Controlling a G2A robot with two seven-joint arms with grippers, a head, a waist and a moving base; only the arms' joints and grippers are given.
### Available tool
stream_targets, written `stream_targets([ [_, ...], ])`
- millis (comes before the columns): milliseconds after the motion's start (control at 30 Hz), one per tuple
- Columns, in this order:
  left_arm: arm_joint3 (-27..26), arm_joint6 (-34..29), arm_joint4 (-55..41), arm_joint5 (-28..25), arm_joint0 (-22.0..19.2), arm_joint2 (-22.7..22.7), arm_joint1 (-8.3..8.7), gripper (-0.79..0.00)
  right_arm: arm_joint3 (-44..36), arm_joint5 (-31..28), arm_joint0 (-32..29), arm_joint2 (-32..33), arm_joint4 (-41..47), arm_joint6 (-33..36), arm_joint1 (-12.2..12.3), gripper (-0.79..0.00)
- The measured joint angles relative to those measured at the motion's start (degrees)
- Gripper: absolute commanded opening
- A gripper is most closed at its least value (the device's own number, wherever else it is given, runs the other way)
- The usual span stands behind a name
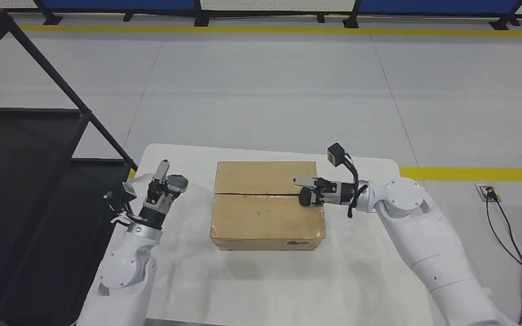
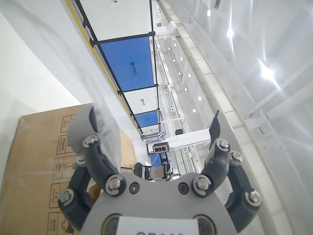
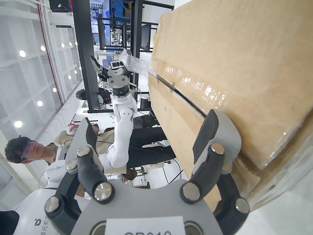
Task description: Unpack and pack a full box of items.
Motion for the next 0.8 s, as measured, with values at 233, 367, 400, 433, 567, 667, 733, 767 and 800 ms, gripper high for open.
stream_targets([
  [233,-5.91,2.71,6.36,1.39,1.96,1.27,0.08,0.000,-0.50,-0.30,-1.85,2.09,2.48,-1.44,0.46,0.000],
  [367,-8.33,3.82,9.46,2.52,2.45,1.95,0.11,0.000,-0.04,2.08,-2.07,2.53,3.00,-2.84,0.54,0.000],
  [400,-8.80,4.04,10.23,2.83,2.48,2.23,0.11,0.000,0.07,2.46,-2.07,2.56,3.14,-2.99,0.54,0.000],
  [433,-9.32,4.27,11.18,3.28,2.46,2.64,0.09,0.000,0.19,2.71,-2.06,2.61,3.22,-3.15,0.54,0.000],
  [567,-10.53,4.22,13.50,4.47,2.02,4.28,0.02,0.000,0.59,2.95,-2.04,2.65,3.24,-3.15,0.56,0.000],
  [667,-11.49,4.48,16.14,5.03,1.76,5.83,-0.06,0.000,0.83,2.96,-2.03,2.64,3.23,-2.99,0.57,0.000],
  [733,-12.21,4.47,17.19,5.25,1.64,7.00,-0.15,0.000,0.96,2.93,-2.04,2.60,3.23,-2.89,0.57,0.000],
  [767,-12.48,4.35,17.47,5.34,1.59,7.47,-0.18,0.000,0.99,2.92,-2.05,2.58,3.22,-2.83,0.57,0.000],
  [800,-12.72,4.25,17.79,5.46,1.52,7.90,-0.21,0.000,1.02,2.92,-2.05,2.56,3.19,-2.77,0.58,0.000],
])
